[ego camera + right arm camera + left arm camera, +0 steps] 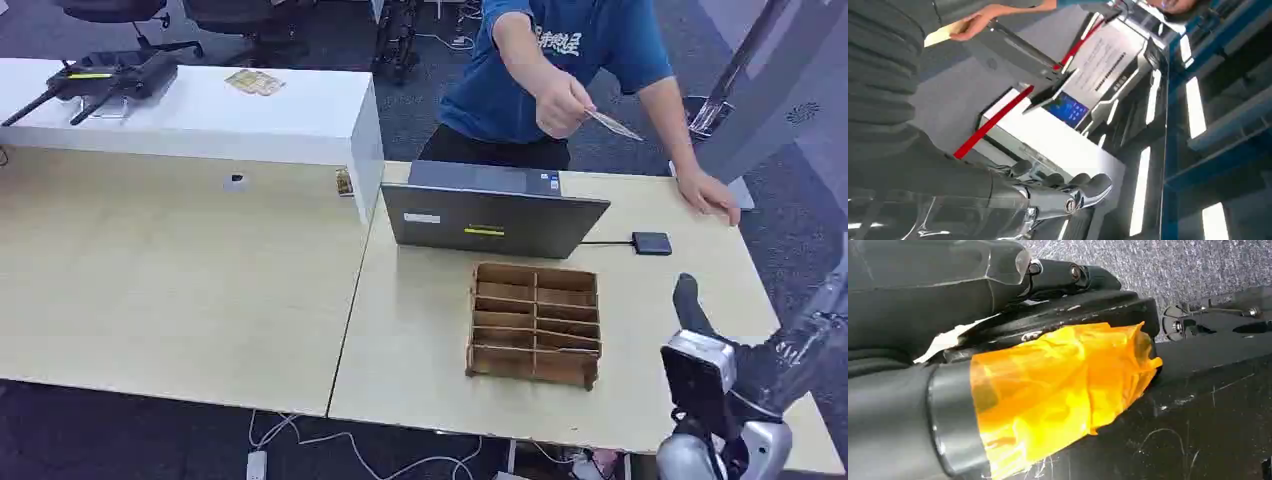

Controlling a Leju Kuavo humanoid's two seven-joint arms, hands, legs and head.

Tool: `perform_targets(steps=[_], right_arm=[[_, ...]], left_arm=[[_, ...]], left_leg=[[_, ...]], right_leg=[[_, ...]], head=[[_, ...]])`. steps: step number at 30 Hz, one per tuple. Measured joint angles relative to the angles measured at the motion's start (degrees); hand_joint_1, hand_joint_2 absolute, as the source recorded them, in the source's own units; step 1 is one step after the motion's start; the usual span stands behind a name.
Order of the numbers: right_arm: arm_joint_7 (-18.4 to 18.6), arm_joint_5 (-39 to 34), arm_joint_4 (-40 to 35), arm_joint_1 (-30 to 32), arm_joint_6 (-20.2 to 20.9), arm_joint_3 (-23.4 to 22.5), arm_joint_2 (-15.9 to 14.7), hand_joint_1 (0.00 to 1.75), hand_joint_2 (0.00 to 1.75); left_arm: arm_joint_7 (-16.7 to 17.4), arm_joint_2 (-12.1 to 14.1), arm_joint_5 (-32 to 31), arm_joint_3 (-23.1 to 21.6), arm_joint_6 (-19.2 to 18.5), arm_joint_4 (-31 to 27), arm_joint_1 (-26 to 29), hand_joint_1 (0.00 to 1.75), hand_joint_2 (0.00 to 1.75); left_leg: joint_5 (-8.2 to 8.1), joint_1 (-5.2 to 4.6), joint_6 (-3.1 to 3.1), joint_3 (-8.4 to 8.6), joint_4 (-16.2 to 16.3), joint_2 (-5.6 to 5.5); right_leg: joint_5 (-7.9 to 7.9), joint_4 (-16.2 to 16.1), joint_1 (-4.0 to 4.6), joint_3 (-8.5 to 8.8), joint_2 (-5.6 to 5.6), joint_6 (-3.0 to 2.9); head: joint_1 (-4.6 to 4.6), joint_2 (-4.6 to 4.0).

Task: Pass the card to the sensor for recognition and then transmit it.

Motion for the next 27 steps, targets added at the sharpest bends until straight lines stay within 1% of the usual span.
perform_targets(steps=[1, 2, 4, 5, 8, 11, 13, 17, 27], right_arm=[[1.46, 0.72, 1.42, -1.89, 0.92, 0.46, -0.70, 0.00, 1.75], [3.41, 2.31, 3.17, -3.97, 2.71, 1.08, -1.33, 0.00, 1.75], [7.81, 7.41, 8.03, -10.38, 8.00, 3.01, -2.89, 0.00, 1.75], [9.36, 9.61, 11.94, -14.39, 10.20, 4.51, -3.56, 0.00, 1.75], [12.15, 12.38, 20.68, -24.12, 12.34, 7.79, -4.22, 0.00, 1.75], [13.99, 13.72, 26.87, -30.09, 14.33, 10.48, -4.35, 0.00, 1.75], [14.93, 14.44, 30.30, -32.83, 15.75, 12.05, -4.35, 0.00, 1.75], [16.00, 15.46, 35.05, -36.35, 17.08, 14.28, -4.35, 0.00, 1.75], [16.87, 16.47, 39.84, -39.71, 18.09, 17.14, -4.33, 0.00, 1.75]], left_arm=[[0.07, 0.02, -0.20, -0.06, -0.04, 0.00, -0.01, 0.00, 0.00], [0.18, 0.04, -0.68, -0.13, -0.18, 0.00, -0.03, 0.00, 0.00], [0.63, 0.20, -1.93, -0.96, -0.74, 0.00, -0.16, 0.00, 0.00], [0.83, 0.35, -2.30, -1.53, -1.09, 0.00, -0.30, 0.00, 0.00], [1.18, 0.55, -2.86, -2.14, -1.77, 0.00, -0.59, 0.00, 0.00], [1.36, 0.63, -3.15, -2.14, -1.88, 0.00, -0.60, 0.00, 0.00], [1.64, 0.66, -3.37, -2.14, -1.90, 0.00, -0.62, 0.00, 0.00], [1.75, 0.68, -3.65, -2.14, -2.01, 0.00, -0.70, 0.00, 0.00], [1.90, 0.68, -3.91, -2.14, -2.08, 0.00, -0.72, 0.00, 0.00]], left_leg=[[0.01, 0.00, 0.00, -0.03, 0.00, 0.01], [0.02, 0.00, 0.01, -0.01, 0.00, 0.01], [0.07, -0.01, -0.02, -0.03, 0.00, 0.11], [0.10, -0.01, -0.02, 0.00, 0.00, 0.18], [0.28, -0.01, 0.02, -0.01, 0.02, 0.00], [0.31, 0.01, -0.01, -0.03, 0.02, -0.09], [0.30, 0.01, -0.02, -0.04, 0.01, -0.08], [0.29, 0.00, -0.02, -0.09, 0.01, -0.08], [0.29, -0.01, -0.01, -0.10, 0.02, -0.08]], right_leg=[[0.02, 0.01, 0.00, 0.02, 0.01, 0.01], [0.03, 0.01, 0.00, 0.02, 0.01, 0.02], [0.21, 0.05, -0.01, -0.01, 0.17, -0.04], [0.24, 0.05, -0.01, -0.06, 0.24, -0.07], [0.28, 0.05, -0.01, -0.08, 0.06, 0.00], [0.28, 0.05, 0.00, -0.06, -0.03, 0.00], [0.27, 0.05, 0.01, -0.07, -0.02, 0.00], [0.27, 0.05, 0.00, -0.10, -0.02, 0.00], [0.27, 0.04, 0.00, -0.10, -0.03, 0.00]], head=[[0.02, 0.00], [0.00, 0.00], [-0.02, 0.00], [0.02, 0.00], [0.02, 0.00], [0.00, 0.00], [0.00, 0.00], [0.00, 0.00], [0.00, 0.00]])
